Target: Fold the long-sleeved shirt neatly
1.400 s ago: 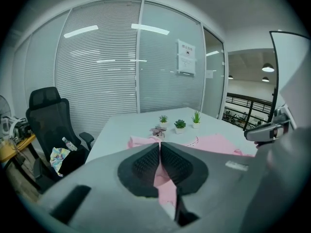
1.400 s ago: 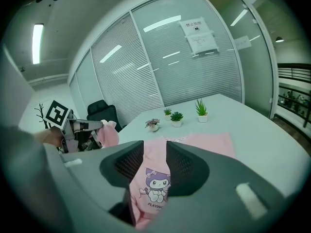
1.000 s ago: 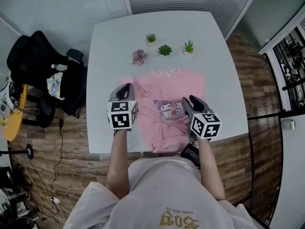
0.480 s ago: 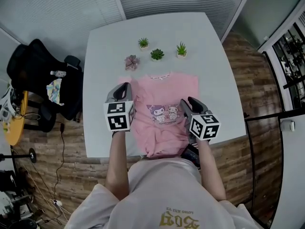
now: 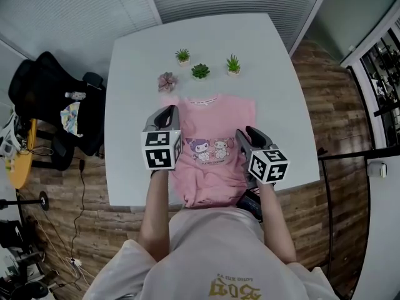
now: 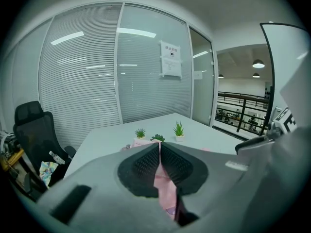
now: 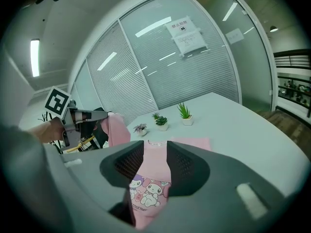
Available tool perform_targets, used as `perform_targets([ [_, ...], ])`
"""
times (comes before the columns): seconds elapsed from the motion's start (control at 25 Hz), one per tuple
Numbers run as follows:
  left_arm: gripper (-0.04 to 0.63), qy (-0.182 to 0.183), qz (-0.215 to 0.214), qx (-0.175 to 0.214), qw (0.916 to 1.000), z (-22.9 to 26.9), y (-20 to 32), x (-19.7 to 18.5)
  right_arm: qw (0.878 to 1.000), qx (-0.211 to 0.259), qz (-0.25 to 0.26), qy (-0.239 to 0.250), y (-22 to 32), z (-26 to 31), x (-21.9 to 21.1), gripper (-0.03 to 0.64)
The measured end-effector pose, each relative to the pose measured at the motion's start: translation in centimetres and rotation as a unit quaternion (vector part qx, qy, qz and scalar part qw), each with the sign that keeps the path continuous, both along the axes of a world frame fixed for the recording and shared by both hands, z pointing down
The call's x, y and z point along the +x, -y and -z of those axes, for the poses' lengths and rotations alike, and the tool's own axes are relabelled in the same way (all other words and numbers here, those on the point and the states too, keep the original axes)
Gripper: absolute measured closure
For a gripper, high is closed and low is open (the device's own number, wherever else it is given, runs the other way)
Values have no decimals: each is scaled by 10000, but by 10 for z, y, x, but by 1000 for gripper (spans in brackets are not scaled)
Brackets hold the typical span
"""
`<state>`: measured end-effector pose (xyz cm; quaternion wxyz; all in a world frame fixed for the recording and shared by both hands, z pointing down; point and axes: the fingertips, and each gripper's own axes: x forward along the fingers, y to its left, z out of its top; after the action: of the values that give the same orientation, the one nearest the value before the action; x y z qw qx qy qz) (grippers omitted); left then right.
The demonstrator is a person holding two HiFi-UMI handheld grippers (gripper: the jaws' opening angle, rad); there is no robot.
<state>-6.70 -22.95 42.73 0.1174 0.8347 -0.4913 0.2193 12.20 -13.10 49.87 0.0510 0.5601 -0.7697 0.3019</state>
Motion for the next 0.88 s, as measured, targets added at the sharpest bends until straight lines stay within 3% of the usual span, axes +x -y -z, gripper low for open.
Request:
perform_targets([
  [0.48, 580, 163, -292, -257, 9991, -33, -6, 67, 9999, -57, -43, 90, -4, -12, 33, 465],
  [0.88, 593, 1136, -955, -325, 9884, -90, -13, 122, 9996, -186, -170, 146, -12, -27, 51, 465],
])
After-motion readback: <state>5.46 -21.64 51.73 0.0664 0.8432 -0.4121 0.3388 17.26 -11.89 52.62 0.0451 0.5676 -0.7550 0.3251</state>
